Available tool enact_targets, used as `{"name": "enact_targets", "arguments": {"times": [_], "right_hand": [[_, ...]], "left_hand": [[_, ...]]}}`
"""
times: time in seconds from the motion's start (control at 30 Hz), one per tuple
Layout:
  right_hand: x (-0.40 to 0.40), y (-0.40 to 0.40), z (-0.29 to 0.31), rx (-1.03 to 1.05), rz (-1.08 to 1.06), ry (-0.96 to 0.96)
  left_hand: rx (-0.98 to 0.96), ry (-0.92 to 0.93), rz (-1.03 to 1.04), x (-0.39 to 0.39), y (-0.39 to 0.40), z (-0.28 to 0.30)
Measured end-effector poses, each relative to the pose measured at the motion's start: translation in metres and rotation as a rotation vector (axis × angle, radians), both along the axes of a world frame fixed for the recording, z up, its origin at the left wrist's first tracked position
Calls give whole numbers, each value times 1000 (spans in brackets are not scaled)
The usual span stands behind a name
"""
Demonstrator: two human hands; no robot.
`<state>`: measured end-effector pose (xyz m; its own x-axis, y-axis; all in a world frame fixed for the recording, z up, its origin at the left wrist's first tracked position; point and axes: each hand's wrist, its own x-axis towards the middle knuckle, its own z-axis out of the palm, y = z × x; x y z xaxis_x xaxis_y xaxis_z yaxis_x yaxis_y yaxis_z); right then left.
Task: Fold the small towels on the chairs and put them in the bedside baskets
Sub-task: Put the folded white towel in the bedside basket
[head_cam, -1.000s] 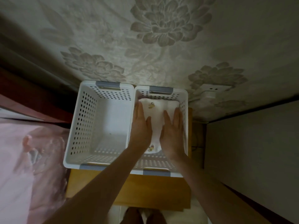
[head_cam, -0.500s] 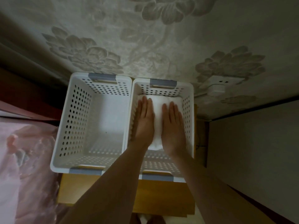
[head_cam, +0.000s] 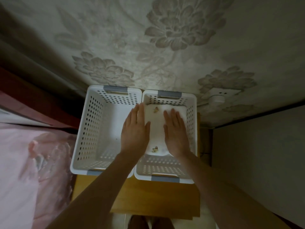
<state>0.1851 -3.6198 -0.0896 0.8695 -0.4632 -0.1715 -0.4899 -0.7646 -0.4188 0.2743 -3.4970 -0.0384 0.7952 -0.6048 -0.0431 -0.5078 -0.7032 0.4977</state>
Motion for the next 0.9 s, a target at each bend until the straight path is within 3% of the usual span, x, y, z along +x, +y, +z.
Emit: {"name": "enact_targets", "arguments": {"times": [0.07,0.1,0.23,0.4,0.9], "right_hand": [[14,5,-4,-44,6,13],[21,9,-10,-69,13,41],[44,24,-38,-197,-35,92],[46,33,-60,-276,-32,121],[2,27,-33,-289,-97,162]], "left_hand": [[3,333,126,-3,7,-6],[-33,394,180,-6,8,-10],[-219,329,247,-10,9,-20],[-281,315,228,-7,11,-29],[-229,365,284,-9,12,-24]]}}
